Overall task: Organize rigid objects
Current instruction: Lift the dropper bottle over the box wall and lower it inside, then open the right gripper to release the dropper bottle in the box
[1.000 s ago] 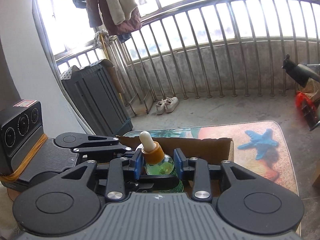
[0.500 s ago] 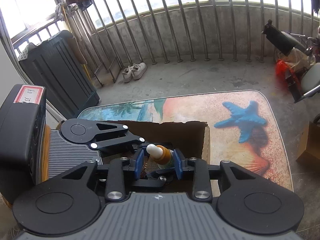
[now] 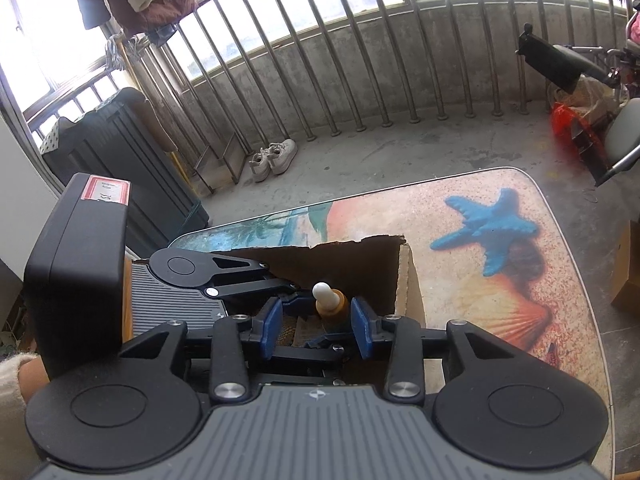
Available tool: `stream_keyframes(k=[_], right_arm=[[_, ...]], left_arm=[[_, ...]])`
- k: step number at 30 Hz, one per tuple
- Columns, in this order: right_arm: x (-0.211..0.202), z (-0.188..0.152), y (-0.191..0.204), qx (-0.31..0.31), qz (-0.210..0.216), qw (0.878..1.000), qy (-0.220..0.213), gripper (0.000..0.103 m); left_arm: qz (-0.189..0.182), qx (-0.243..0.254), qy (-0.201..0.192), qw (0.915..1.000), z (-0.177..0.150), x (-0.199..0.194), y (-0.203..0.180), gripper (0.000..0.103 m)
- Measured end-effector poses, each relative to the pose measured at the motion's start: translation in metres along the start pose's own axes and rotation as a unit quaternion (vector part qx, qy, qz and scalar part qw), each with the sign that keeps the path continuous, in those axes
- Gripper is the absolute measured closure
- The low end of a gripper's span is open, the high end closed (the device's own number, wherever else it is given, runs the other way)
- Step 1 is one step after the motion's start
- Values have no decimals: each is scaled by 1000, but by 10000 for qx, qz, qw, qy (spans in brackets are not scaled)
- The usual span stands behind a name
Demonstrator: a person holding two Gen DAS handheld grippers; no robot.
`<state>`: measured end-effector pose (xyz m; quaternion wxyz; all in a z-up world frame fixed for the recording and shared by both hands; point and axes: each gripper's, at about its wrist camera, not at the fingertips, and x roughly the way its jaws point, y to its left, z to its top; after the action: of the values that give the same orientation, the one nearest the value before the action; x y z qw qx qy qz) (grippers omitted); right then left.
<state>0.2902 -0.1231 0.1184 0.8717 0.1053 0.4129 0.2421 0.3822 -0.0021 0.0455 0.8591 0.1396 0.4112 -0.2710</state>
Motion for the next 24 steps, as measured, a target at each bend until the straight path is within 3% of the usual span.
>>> stream_keyframes(k=[8, 20, 22, 24], right_arm=[[-17, -7, -3, -21, -6, 9999, -124, 57], [-30, -12, 2, 2, -87, 9989, -470, 47], [-33, -14, 3, 11, -96, 9986, -511, 47], [-36, -17, 4, 60, -103, 9985, -531, 46]], left_arm=[[108, 20, 38, 9999, 4, 2, -4, 70], [390, 393, -257, 9981, 8, -15, -18, 72], [447, 388, -312, 9978, 6, -16, -20, 69], [648, 216, -302, 9972, 4, -22, -23, 52]])
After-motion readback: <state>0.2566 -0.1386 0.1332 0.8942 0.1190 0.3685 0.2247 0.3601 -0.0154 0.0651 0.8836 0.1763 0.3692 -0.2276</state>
